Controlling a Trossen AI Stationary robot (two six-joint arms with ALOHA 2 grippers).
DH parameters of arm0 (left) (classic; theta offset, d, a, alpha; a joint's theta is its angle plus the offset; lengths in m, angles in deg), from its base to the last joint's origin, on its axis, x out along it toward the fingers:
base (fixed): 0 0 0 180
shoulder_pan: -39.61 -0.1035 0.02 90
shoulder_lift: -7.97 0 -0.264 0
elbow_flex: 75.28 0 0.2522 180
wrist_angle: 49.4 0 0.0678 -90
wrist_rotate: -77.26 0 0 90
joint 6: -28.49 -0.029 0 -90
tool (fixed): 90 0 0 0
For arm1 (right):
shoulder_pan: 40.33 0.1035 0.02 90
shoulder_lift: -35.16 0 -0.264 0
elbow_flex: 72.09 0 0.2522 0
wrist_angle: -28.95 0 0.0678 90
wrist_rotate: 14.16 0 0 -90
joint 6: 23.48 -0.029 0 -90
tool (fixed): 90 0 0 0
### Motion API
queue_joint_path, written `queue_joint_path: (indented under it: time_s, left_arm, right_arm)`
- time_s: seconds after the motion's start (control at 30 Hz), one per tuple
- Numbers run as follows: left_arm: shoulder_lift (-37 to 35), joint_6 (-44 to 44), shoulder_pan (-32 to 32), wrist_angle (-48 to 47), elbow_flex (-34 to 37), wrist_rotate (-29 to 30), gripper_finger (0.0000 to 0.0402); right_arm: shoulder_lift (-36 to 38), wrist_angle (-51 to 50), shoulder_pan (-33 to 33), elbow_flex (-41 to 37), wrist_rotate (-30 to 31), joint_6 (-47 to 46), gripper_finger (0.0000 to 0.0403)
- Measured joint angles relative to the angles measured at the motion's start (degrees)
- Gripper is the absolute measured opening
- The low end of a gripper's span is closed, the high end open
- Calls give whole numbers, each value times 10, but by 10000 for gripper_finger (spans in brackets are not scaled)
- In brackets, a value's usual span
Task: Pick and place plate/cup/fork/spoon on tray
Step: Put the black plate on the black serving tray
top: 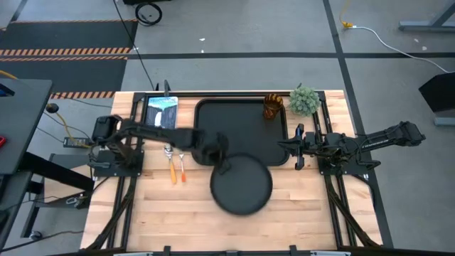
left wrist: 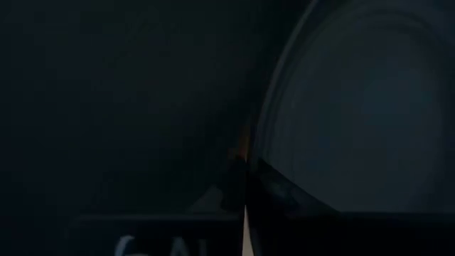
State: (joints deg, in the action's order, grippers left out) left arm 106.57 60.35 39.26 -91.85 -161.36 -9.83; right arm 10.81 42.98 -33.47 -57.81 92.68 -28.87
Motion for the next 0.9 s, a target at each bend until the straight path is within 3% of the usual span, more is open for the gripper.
queue_joint_path:
  time_s: [0.37,0.53,0.9]
  left_arm:
    - [23,-25,-214,51,-5,-56,16]
    - [70,-29,-243,132,-6,-110,16]
    - [204,-60,-249,74,-146,-105,16]
  right_arm:
    - [0,0,0,0,0,0,34]
    - [0,1,0,0,0,0,34]
    - [0,0,0,0,0,0,34]
